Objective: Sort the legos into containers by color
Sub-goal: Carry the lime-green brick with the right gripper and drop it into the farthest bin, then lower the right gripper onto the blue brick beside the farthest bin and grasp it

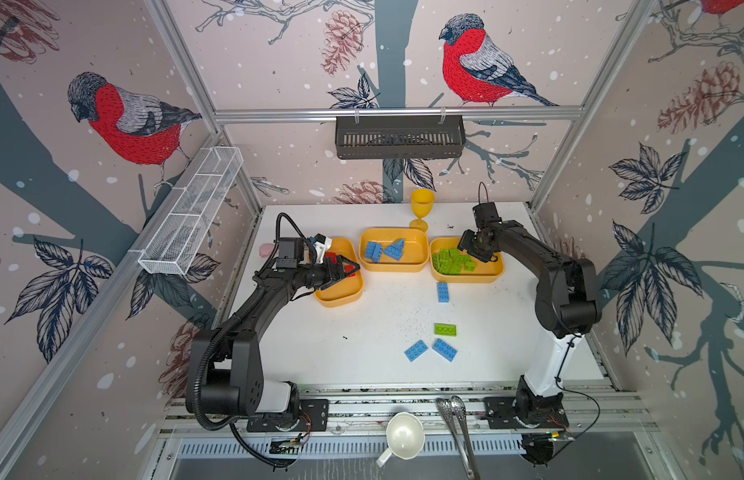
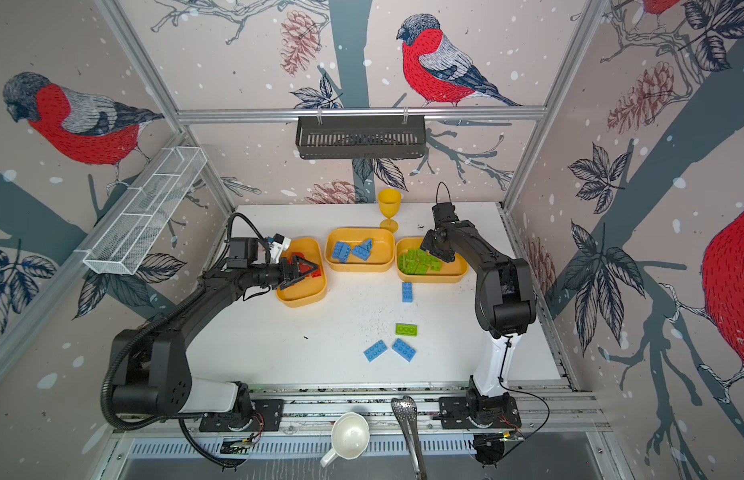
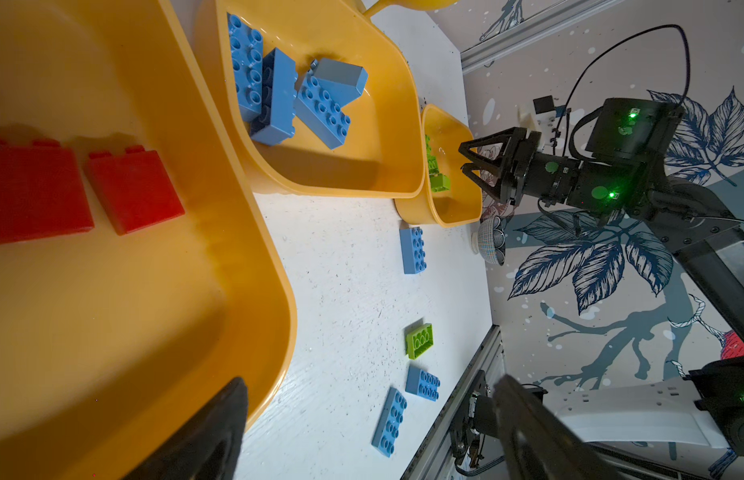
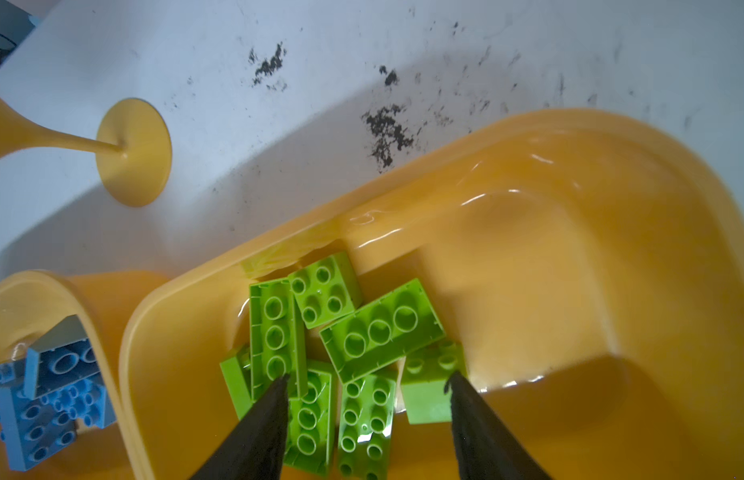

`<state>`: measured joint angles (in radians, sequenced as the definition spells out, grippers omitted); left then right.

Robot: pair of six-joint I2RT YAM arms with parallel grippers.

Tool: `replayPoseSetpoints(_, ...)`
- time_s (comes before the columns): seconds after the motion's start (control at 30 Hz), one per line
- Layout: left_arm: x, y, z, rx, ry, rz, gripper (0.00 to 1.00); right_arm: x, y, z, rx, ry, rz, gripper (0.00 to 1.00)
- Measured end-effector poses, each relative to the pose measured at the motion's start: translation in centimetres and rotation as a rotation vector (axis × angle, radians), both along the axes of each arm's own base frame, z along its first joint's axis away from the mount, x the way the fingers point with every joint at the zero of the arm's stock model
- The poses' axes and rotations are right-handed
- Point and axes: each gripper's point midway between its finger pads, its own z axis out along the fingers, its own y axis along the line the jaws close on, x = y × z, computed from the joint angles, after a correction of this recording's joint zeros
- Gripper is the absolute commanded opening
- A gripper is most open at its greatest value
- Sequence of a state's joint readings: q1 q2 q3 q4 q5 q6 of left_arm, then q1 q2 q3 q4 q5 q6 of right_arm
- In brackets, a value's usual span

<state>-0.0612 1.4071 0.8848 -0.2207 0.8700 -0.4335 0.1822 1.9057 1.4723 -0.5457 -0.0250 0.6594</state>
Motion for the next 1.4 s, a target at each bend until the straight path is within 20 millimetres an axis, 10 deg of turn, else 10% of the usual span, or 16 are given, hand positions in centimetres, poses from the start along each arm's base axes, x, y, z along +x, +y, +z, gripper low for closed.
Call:
replayPoseSetpoints(0.37,-0.7,0.0,-0.4,0.001,0.0,0.001,0.92,-6.3,4.2,3.8,0.029,-0.031,0.109,0.74)
replayPoseSetpoints(0.73,-0.8,-0.1,0.0,0.003,-0.017,-0.006,0.92,-16.7,10.8,1.2,-0.009,0.077,0.296,0.76)
replayPoseSetpoints(1.4,-1.7,0.0,1.5,0.008,-0.057,-0.008,0.92,-14.2,8.8,-6.3,-0.26,-0.028,0.347,0.64)
